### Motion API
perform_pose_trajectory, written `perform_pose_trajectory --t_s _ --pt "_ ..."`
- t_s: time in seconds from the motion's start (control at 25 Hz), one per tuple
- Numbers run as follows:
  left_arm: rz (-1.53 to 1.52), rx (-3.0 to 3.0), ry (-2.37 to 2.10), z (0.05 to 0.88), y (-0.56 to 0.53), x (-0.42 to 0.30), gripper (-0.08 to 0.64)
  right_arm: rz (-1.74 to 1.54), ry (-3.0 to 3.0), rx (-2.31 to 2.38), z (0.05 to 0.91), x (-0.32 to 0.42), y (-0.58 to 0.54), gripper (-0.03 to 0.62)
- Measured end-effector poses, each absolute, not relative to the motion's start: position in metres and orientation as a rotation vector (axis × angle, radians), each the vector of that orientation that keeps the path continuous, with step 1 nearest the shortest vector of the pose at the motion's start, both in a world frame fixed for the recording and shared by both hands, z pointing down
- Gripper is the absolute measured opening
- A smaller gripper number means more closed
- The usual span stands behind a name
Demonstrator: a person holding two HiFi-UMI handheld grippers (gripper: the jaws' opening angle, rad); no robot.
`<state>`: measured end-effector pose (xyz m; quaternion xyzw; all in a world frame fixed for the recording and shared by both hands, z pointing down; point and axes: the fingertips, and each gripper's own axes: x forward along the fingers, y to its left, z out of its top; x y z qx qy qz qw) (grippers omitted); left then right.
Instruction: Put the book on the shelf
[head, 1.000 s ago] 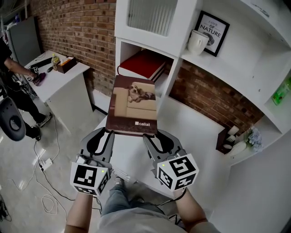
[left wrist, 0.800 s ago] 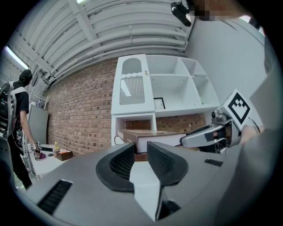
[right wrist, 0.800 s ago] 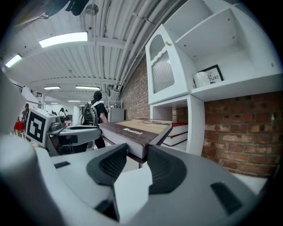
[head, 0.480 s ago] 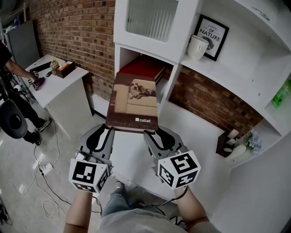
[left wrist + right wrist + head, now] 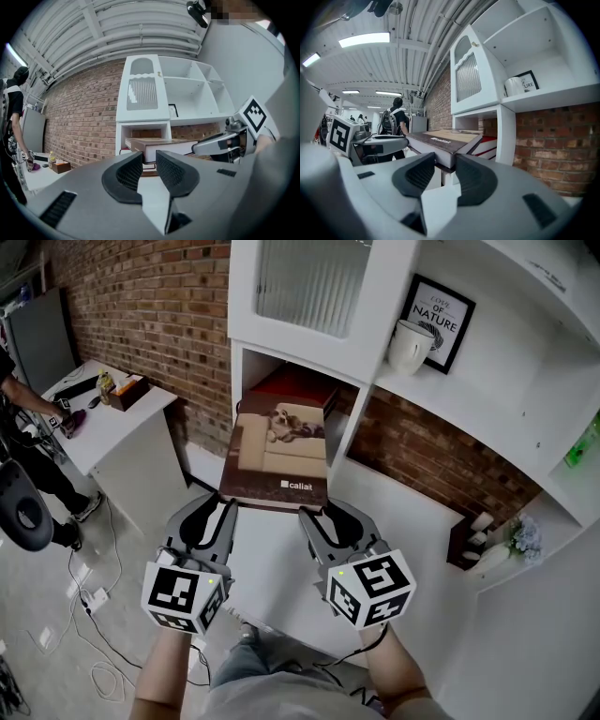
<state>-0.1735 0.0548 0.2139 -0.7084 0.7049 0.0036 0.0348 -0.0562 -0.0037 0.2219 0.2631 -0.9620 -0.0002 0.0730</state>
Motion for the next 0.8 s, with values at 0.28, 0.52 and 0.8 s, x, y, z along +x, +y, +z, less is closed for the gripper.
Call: perform_pose_trajectory --t_s 0.28,0.52,0.8 --pt "0.014 -2.212 2.141 0.215 0.03 -0.186 0.097 0.001 -2.883 0.836 0.221 -0.066 -0.025 0.143" --pt "0.016 -2.246 2.116 0.214 0.007 -0.197 0.098 0.007 -2.871 0.875 0.219 -0.076 -0.045 0.14" --pt "0.019 -2.284 2.086 0.216 -0.013 -0.209 0.098 0.013 -2.861 0.921 0.221 -0.086 -0.061 0.138"
